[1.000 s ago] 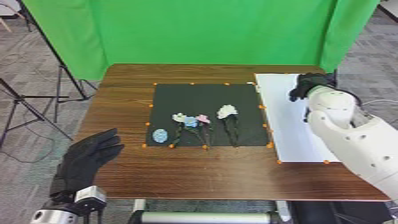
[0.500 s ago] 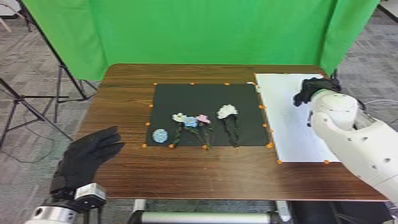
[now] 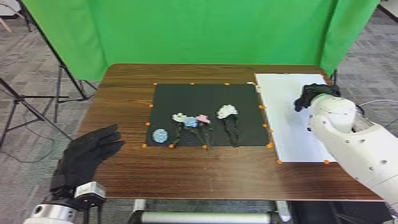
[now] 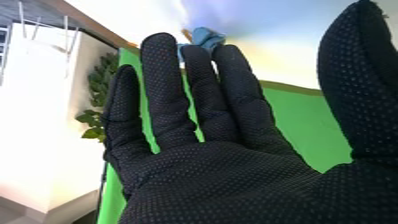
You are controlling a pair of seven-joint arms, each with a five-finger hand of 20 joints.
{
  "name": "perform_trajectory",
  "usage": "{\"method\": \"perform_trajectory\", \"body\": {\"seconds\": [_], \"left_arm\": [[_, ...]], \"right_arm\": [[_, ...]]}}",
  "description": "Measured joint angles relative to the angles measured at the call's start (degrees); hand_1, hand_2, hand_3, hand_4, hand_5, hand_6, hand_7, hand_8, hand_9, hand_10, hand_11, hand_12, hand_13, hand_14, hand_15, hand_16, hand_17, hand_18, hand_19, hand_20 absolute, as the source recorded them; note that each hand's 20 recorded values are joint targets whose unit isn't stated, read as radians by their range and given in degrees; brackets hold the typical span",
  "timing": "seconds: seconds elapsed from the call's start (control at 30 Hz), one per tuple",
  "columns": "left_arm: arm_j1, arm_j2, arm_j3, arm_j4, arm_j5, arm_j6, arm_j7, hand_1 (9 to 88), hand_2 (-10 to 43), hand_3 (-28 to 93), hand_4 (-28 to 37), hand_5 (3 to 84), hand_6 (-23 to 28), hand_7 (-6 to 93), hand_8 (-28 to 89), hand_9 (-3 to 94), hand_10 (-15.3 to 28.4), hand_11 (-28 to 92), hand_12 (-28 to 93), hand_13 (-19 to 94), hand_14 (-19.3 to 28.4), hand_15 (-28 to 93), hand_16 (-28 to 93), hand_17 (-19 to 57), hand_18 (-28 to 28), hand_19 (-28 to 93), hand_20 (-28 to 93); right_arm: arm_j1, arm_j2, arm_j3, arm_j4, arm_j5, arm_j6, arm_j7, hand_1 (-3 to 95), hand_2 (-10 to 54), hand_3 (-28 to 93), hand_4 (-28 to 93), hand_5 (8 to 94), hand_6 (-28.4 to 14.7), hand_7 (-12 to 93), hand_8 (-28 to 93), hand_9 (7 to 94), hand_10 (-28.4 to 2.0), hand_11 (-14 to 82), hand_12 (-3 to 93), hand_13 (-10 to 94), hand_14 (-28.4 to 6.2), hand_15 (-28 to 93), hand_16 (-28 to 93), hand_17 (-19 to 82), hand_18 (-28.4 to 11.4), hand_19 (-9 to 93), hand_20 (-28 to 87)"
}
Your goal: Arrange flowers
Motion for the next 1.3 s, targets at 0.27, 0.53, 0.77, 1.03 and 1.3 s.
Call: {"method": "perform_trajectory", "body": {"seconds": [0.27,0.53,0.77,1.03,1.3], "left_arm": [[0.3,0.00,0.03,-0.01,-0.02,0.09,0.51,28.0,5.1,79,-16.2,45.2,13.6,17.3,-10,38.0,22.0,34,9,27,28.4,65,-15,-9.1,23.1,61,12],[0.6,-0.20,-0.06,-0.07,-0.03,0.12,0.65,27.9,5.1,79,-16.1,45.2,13.6,17.3,-10,38.1,22.0,34,9,27,28.4,65,-15,-9.1,23.0,61,12],[-0.2,-0.20,0.31,0.03,0.11,0.03,0.38,27.9,5.1,80,-16.2,45.2,13.6,17.3,-10,38.0,22.0,34,9,27,28.4,65,-15,-9.1,23.1,61,12],[-0.2,0.13,0.53,0.12,-0.06,0.06,0.73,27.9,5.1,79,-16.1,45.2,13.6,17.3,-10,38.1,21.9,34,9,27,28.4,65,-15,-9.1,23.1,61,12],[-0.4,0.26,0.54,0.28,-0.29,0.07,0.92,28.0,5.0,80,-16.2,45.2,13.6,17.3,-10,38.0,22.0,35,9,27,28.4,65,-15,-9.1,23.0,61,12]], "right_arm": [[-0.1,0.6,-0.4,-1.1,4.3,0.8,0.9,25.3,-8.8,88,-28,46.1,-6.5,25,-15,47.9,-13.1,21.4,16.5,36,-19.9,77,13,6,-25.6,71,46],[-0.7,3.7,-3.6,-6.0,2.2,8.4,-0.7,25.1,-8.6,88,-28,42.8,-6.6,25,-15,43.1,-18.8,19.2,15.7,36,-20.5,77,14,8,-25.8,72,46],[2.4,3.6,-3.1,-3.4,2.6,6.6,-1.4,23.3,-6.2,89,-28,32.9,-7.5,17,-13,32.7,-14.5,6.3,14.2,42,-17.6,77,12,13,-25.2,75,43],[4.2,0.4,3.7,2.4,6.6,-7.4,-0.7,23.0,-5.3,89,-28,31.2,-8.6,14,-12,30.7,-11.5,5.5,13.9,44,-16.9,80,13,12,-24.9,74,41],[3.1,0.1,3.6,2.7,6.0,-6.3,-0.1,24.4,-5.4,90,-28,34.0,-6.5,17,-13,35.5,-11.1,7.8,13.7,43,-16.5,80,12,12,-24.7,74,40]]}}
